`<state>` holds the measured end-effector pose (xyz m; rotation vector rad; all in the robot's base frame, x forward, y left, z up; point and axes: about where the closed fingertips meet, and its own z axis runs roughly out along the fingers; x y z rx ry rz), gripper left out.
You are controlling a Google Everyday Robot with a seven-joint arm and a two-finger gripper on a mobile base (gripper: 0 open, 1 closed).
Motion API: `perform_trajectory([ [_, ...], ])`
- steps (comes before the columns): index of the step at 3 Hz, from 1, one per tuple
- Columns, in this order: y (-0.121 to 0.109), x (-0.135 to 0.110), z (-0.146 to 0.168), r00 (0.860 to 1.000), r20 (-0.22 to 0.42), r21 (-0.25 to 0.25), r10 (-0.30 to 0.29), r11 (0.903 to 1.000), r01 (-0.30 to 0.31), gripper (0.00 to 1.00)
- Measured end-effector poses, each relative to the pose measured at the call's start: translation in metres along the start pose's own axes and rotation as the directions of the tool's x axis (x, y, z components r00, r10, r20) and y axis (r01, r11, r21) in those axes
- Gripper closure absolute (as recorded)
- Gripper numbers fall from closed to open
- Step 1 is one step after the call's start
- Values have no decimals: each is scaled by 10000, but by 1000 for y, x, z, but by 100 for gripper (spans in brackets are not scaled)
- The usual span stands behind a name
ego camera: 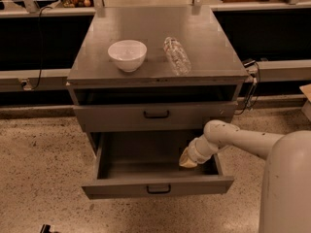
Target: Open middle drawer
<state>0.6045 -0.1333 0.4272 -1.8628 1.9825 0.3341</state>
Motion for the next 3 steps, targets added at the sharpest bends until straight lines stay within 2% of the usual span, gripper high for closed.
perform_trajectory([
  [1, 9, 5, 19, 9998, -43, -254, 193, 9995, -194, 100],
  [2, 38, 11, 38, 9981, 113, -1040, 607, 9928, -592, 100],
  [3, 49, 10, 36, 9979, 218, -1363, 611, 9890, -576, 100],
])
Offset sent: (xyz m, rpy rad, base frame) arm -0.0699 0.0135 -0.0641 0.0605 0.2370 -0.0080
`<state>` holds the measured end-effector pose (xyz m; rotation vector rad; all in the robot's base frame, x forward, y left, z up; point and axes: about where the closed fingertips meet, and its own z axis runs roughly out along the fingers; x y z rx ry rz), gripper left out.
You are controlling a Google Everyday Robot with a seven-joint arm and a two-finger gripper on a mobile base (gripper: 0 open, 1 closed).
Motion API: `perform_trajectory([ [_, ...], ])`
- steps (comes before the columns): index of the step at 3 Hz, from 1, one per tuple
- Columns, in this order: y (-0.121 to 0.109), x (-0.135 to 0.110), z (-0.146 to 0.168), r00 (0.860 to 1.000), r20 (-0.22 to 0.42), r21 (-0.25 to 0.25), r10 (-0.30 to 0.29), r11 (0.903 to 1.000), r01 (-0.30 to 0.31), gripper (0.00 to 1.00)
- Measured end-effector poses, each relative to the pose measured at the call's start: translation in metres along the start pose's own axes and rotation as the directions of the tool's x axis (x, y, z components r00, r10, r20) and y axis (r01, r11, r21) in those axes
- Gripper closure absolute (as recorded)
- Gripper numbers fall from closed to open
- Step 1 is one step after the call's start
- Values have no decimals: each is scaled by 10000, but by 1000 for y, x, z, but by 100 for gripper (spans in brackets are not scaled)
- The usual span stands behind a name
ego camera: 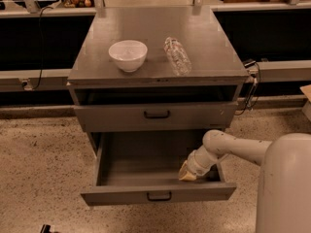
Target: Open middle drawer
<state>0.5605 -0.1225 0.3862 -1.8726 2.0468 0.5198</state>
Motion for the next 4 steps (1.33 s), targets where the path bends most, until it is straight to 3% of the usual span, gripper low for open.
perform_trajectory([
  [1, 28, -4, -10, 9998, 177, -711, -101, 9974, 113, 100],
  [2, 66, -21, -26, 9968, 385, -1809, -702, 9806, 760, 100],
  [3, 66, -21, -26, 9968, 385, -1809, -702, 9806, 761, 100],
  [4, 71, -25, -24, 9957, 424, -2333, -824, 9682, 900, 100],
])
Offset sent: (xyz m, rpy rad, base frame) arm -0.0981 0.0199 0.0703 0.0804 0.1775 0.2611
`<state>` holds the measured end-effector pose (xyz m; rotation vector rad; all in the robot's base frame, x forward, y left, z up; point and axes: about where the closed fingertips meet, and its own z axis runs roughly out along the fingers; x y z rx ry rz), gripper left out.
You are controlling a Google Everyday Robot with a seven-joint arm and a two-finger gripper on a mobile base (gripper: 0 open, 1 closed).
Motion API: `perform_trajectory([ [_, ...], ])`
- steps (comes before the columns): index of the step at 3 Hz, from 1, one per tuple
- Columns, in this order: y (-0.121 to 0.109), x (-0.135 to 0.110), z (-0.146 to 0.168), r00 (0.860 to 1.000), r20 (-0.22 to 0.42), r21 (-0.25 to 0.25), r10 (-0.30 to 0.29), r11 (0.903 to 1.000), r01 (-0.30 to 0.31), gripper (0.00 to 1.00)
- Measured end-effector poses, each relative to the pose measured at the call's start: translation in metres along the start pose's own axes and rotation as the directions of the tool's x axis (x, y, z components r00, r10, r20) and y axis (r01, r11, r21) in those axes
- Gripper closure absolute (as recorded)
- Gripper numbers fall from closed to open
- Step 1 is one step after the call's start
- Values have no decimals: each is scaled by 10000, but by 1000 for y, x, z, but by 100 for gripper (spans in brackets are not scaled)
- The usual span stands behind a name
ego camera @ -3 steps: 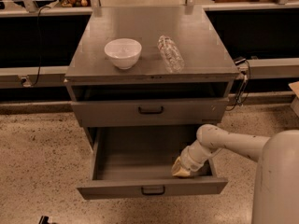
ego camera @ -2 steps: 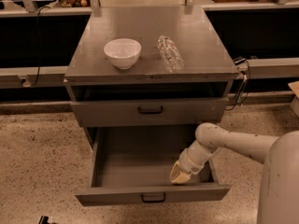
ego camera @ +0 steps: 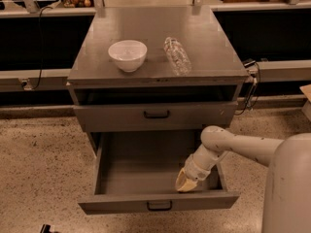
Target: Open middle drawer
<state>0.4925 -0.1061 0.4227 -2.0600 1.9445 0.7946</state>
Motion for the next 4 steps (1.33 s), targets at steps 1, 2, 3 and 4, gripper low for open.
perform_trajectory([
  [1, 15, -7, 4, 9999, 10, -911, -151, 9957, 151, 100],
  [2, 15, -7, 4, 9999, 10, -912, -151, 9957, 151, 100],
  [3, 37, -13, -9, 9998, 82, -1342, -204, 9907, 213, 100],
  [4, 50, -15, -35, 9997, 147, -870, -192, 9960, 204, 100],
])
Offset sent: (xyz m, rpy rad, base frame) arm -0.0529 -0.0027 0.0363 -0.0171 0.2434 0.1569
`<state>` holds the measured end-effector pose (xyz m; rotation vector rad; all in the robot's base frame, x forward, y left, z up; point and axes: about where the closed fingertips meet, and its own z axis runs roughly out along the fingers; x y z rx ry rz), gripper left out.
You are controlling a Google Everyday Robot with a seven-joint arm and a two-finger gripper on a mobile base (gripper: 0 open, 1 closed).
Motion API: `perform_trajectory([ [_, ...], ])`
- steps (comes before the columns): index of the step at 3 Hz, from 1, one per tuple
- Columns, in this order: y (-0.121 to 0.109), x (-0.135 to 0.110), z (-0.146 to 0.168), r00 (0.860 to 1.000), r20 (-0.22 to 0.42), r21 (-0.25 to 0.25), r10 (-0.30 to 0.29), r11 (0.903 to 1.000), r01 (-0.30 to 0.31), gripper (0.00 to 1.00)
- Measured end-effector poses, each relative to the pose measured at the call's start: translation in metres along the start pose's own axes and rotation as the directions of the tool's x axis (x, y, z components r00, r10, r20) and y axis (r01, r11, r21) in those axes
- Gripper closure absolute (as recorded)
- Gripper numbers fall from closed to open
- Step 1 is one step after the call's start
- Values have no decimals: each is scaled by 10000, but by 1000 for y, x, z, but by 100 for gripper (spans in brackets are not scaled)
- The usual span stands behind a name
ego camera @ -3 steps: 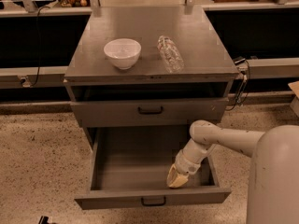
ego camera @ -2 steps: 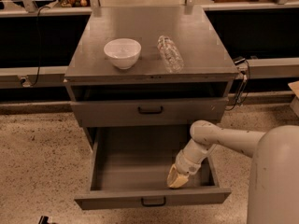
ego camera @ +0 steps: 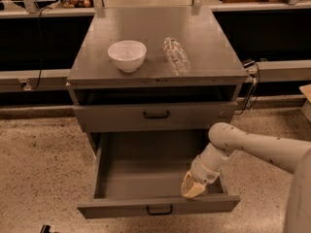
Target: Open middle drawer
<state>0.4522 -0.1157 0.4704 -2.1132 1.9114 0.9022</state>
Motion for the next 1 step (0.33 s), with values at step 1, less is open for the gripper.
perform_trajectory([
  [1, 15, -4, -33, 9975, 560, 1525, -430, 9877, 340, 100],
])
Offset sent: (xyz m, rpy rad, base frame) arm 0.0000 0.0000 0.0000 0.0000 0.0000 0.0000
